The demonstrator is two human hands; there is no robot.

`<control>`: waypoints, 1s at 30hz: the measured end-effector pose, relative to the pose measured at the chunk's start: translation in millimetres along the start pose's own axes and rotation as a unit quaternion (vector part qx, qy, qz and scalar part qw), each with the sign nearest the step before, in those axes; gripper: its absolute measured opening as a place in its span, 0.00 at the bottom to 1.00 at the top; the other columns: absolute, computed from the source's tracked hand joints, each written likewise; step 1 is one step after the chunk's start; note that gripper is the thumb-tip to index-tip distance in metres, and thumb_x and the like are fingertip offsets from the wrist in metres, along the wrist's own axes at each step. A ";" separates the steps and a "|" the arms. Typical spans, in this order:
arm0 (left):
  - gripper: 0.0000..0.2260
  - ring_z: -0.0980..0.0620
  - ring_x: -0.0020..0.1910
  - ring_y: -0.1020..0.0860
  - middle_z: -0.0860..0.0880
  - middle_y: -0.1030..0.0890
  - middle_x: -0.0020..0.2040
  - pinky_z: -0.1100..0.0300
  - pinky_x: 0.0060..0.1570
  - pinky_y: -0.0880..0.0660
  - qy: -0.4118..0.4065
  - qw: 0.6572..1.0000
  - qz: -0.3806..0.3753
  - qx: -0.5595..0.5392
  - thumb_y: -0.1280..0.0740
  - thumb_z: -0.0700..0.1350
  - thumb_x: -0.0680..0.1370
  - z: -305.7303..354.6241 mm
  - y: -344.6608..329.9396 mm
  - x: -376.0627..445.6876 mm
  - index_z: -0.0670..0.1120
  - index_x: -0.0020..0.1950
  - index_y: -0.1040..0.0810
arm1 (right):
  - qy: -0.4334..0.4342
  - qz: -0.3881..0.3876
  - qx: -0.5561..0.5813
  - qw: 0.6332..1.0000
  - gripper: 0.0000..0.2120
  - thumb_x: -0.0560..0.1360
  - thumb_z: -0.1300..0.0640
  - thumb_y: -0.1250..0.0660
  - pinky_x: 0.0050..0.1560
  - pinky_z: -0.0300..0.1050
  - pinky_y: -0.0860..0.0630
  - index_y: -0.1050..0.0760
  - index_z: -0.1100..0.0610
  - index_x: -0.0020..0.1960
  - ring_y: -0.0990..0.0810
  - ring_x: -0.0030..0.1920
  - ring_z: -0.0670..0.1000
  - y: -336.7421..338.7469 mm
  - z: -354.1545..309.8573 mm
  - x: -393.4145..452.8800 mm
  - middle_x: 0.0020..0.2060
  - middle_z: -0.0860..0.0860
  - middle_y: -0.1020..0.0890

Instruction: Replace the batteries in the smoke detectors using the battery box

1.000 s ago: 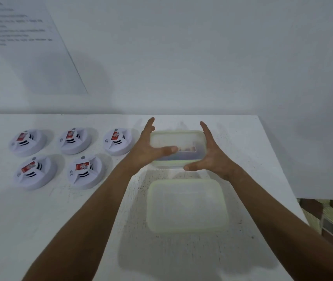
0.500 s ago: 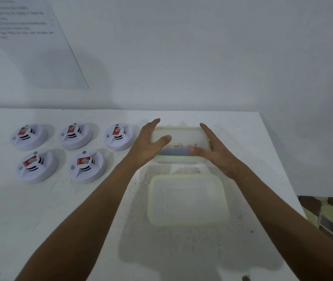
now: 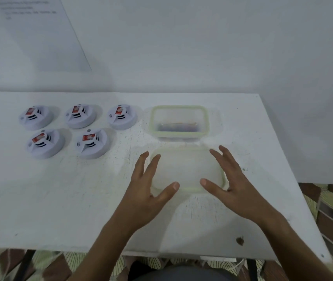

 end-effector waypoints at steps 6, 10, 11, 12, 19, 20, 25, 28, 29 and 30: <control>0.46 0.63 0.76 0.55 0.58 0.53 0.79 0.55 0.75 0.47 0.031 0.999 -0.009 -0.025 0.36 0.71 0.68 -3.2 -16.5 -11.5 0.59 0.78 0.55 | -0.001 0.004 0.039 0.999 0.45 0.71 0.35 0.33 0.78 0.48 0.43 0.55 0.39 0.79 0.49 0.78 0.38 -15.5 6.6 -20.9 0.78 0.35 0.50; 0.46 0.59 0.77 0.49 0.58 0.48 0.78 0.48 0.74 0.40 0.046 0.998 0.009 -0.051 0.35 0.71 0.68 -7.0 -13.7 -0.2 0.58 0.79 0.52 | 0.001 0.018 0.065 0.998 0.44 0.70 0.37 0.33 0.77 0.44 0.42 0.57 0.38 0.76 0.45 0.75 0.36 -20.0 -2.2 -8.8 0.76 0.34 0.47; 0.46 0.59 0.77 0.47 0.58 0.47 0.78 0.49 0.74 0.39 0.044 0.998 0.016 -0.052 0.33 0.69 0.68 -8.0 -11.7 4.2 0.57 0.79 0.51 | 0.004 0.021 0.068 0.997 0.45 0.70 0.37 0.33 0.77 0.45 0.41 0.56 0.40 0.78 0.45 0.76 0.36 -20.2 -3.2 -3.8 0.77 0.35 0.46; 0.45 0.59 0.76 0.46 0.57 0.46 0.78 0.50 0.73 0.38 0.041 0.998 0.021 -0.049 0.32 0.66 0.69 -7.6 -9.4 8.2 0.56 0.79 0.50 | 0.005 0.022 0.069 0.997 0.46 0.71 0.36 0.33 0.78 0.47 0.41 0.55 0.42 0.79 0.45 0.77 0.38 -20.5 -4.3 0.8 0.78 0.37 0.46; 0.44 0.58 0.77 0.47 0.56 0.46 0.79 0.51 0.73 0.38 0.037 0.998 0.016 -0.045 0.30 0.65 0.69 -13.6 -1.8 29.4 0.58 0.79 0.50 | 0.005 0.028 0.067 0.997 0.45 0.72 0.39 0.32 0.76 0.40 0.42 0.55 0.43 0.79 0.44 0.75 0.36 -21.2 -8.5 16.7 0.75 0.34 0.45; 0.45 0.58 0.77 0.47 0.57 0.46 0.79 0.50 0.73 0.37 0.040 0.998 0.012 -0.047 0.30 0.66 0.69 -15.4 -0.6 31.8 0.59 0.78 0.50 | 0.002 0.027 0.068 0.997 0.44 0.72 0.39 0.32 0.74 0.38 0.42 0.55 0.42 0.79 0.43 0.74 0.35 -20.6 -9.3 18.0 0.74 0.33 0.45; 0.46 0.58 0.77 0.46 0.57 0.46 0.78 0.50 0.73 0.36 0.026 0.999 -0.006 -0.045 0.31 0.69 0.68 -19.6 3.2 42.7 0.60 0.78 0.51 | 0.002 0.043 0.057 0.997 0.44 0.74 0.41 0.31 0.74 0.39 0.41 0.53 0.46 0.80 0.43 0.75 0.37 -25.9 -9.9 25.8 0.77 0.37 0.44; 0.45 0.59 0.75 0.42 0.58 0.44 0.77 0.53 0.72 0.35 0.020 0.997 -0.014 -0.067 0.29 0.65 0.69 -24.3 11.6 47.8 0.59 0.78 0.51 | -0.014 0.074 0.055 0.996 0.43 0.74 0.45 0.29 0.74 0.40 0.41 0.53 0.45 0.79 0.43 0.73 0.36 -28.6 -14.9 27.6 0.74 0.37 0.43; 0.45 0.59 0.74 0.40 0.59 0.43 0.77 0.54 0.71 0.35 0.009 0.997 -0.019 -0.079 0.28 0.64 0.69 -25.1 13.1 36.4 0.60 0.78 0.51 | -0.021 0.117 0.034 0.992 0.44 0.74 0.46 0.28 0.74 0.40 0.43 0.53 0.44 0.78 0.44 0.74 0.39 -34.7 -17.7 18.4 0.75 0.39 0.44; 0.43 0.59 0.73 0.38 0.61 0.41 0.75 0.56 0.71 0.35 -0.004 0.996 -0.002 -0.088 0.28 0.63 0.69 -30.4 16.2 31.5 0.62 0.77 0.49 | -0.030 0.177 0.015 0.984 0.44 0.73 0.46 0.27 0.74 0.39 0.46 0.52 0.45 0.79 0.47 0.77 0.43 -37.7 -19.3 14.6 0.78 0.43 0.45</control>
Point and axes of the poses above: each hand's wrist, its own x-axis towards the middle knuckle, its own y-axis out of the back of the hand, z = x × y, the point moved 1 cm from there along x, towards the middle knuckle
